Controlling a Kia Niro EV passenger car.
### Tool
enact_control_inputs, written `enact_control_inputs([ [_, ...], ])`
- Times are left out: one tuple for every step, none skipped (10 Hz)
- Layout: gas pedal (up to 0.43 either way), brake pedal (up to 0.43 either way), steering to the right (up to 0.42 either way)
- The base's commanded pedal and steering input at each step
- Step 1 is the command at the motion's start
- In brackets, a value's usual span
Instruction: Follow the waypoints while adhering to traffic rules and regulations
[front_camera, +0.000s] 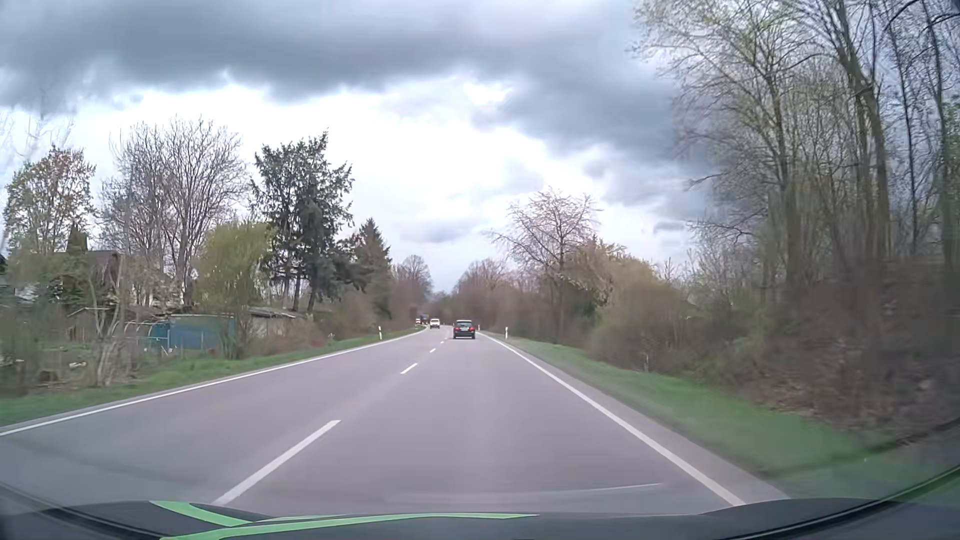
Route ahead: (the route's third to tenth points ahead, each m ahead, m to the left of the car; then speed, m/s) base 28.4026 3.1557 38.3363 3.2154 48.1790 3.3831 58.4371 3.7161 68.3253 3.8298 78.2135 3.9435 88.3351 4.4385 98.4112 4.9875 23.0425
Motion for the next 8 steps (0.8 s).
enact_control_inputs([
  [0.197, 0.000, -0.003],
  [0.197, 0.000, -0.002],
  [0.197, 0.000, -0.001],
  [0.209, 0.000, -0.001],
  [0.209, 0.000, -0.001],
  [0.209, 0.000, -0.001],
  [0.209, 0.000, -0.001],
  [0.209, 0.000, -0.001],
])
